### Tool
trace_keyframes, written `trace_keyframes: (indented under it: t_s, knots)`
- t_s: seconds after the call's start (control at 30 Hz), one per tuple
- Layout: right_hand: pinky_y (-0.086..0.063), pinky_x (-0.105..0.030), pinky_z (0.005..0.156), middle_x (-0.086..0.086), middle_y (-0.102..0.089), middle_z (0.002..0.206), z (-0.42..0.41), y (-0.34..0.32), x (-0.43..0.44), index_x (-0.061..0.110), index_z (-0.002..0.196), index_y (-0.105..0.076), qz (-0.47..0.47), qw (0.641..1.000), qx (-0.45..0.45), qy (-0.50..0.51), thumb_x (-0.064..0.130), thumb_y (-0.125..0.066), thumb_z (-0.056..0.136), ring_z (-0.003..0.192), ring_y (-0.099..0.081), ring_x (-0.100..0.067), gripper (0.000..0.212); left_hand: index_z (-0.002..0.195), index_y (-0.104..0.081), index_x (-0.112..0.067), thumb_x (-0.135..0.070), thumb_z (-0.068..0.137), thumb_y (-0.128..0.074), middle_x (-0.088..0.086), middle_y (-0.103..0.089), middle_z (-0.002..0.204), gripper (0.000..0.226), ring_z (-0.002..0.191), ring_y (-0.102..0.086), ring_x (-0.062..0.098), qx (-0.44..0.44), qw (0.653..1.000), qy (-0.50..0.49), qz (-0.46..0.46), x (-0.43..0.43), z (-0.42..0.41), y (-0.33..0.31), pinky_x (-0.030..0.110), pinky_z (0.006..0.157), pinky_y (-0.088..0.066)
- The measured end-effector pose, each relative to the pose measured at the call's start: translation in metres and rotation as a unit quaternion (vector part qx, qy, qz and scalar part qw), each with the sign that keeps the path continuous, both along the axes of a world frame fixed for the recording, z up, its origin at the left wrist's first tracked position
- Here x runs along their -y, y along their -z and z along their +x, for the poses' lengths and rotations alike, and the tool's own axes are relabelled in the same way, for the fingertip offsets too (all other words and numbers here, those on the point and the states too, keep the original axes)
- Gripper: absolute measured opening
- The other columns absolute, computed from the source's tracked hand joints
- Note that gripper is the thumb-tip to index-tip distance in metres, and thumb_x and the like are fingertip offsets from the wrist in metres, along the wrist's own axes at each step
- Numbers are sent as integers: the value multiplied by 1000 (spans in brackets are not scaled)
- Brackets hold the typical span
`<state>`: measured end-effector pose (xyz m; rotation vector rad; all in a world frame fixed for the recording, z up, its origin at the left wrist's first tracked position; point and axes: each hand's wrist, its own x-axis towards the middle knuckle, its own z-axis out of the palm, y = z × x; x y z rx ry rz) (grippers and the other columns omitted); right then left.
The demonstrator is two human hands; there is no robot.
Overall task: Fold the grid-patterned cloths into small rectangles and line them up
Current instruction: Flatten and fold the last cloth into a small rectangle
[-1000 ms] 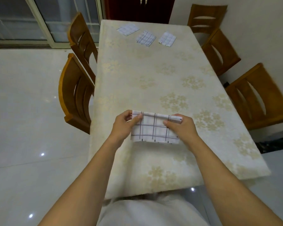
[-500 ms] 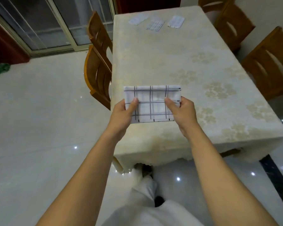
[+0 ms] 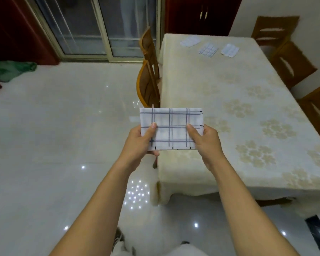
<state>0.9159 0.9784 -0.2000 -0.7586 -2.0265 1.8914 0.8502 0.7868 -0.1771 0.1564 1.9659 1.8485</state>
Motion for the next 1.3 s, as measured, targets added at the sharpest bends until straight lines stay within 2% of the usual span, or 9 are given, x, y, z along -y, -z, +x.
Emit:
trace_keyframes:
  t_s: [0.13, 0.3, 0.4, 0.53, 0.7, 1.0, 1.13, 1.23, 1.3]
  knots:
    - [-60, -38, 80, -1, -76, 96, -67, -4, 83, 17, 100, -72, 6, 1000, -4, -7, 33, -70, 92, 92, -72, -19, 18, 99, -66, -22, -35, 102, -56, 0, -71, 82, 18, 69, -70, 13, -36, 998, -34, -26, 78, -61, -4, 29, 49, -55]
    - [-58, -22, 73, 4, -74, 94, -140, -15, 163, 17, 104, -70, 26, 999, -20, -10, 34, -67, 94, 88, -71, -11, 19, 109, -68, -11, -35, 102, -57, 5, -71, 88, 27, 74, -69, 18, -46, 997, -59, -25, 154, -128, -9, 26, 47, -52]
    - [-58, -22, 75, 4, -73, 100, -174, -19, 191, 16, 112, -69, 47, 999, -27, 7, 35, -65, 95, 90, -69, -8, 26, 115, -67, -9, -36, 102, -57, 5, -71, 91, 31, 78, -68, 19, -39, 998, -47, -26, 178, -172, -11, 25, 47, -51]
    - [-51, -10, 58, 10, -71, 93, -211, -17, 192, 19, 111, -67, 32, 998, -26, 47, 33, -64, 96, 77, -68, 0, 21, 118, -66, -11, -37, 103, -55, 4, -72, 95, 32, 81, -69, 17, -40, 999, 2, -24, 176, -221, -12, 26, 52, -53]
    - [-59, -25, 80, 9, -72, 99, -274, -6, 184, 21, 113, -67, 56, 996, -25, 70, 36, -62, 96, 89, -70, -6, 23, 113, -68, -12, -39, 102, -55, 8, -74, 99, 32, 85, -71, 23, -30, 999, 20, -31, 166, -299, 0, 29, 53, -55]
    - [-48, -5, 65, 17, -68, 97, -455, -25, 159, 27, 110, -62, 16, 997, -68, 11, 30, -60, 99, 84, -64, 12, 12, 97, -70, -12, -35, 104, -52, 1, -75, 82, 30, 74, -73, 15, -32, 998, -24, -54, 145, -465, -34, 29, 53, -57]
    - [-53, -11, 77, 14, -70, 101, -508, -25, 135, 28, 109, -65, 14, 996, -73, 46, 31, -62, 97, 93, -66, 5, 12, 99, -69, -15, -35, 104, -53, -2, -77, 83, 26, 77, -74, 16, -29, 999, -2, -44, 117, -518, -36, 29, 53, -58]
    - [-56, -24, 86, 9, -72, 108, -541, -18, 119, 23, 117, -66, 3, 996, -57, 71, 34, -62, 97, 99, -68, -4, 24, 105, -70, -9, -32, 102, -57, 7, -77, 94, 27, 80, -74, 19, -13, 999, 8, -39, 99, -555, -25, 29, 53, -57]
    - [-56, -27, 88, 9, -73, 107, -566, -12, 109, 25, 114, -67, 11, 996, -50, 77, 34, -62, 97, 99, -68, -4, 20, 107, -70, -6, -31, 102, -58, 10, -76, 96, 28, 79, -74, 19, -3, 999, 14, -38, 90, -583, -17, 28, 53, -57]
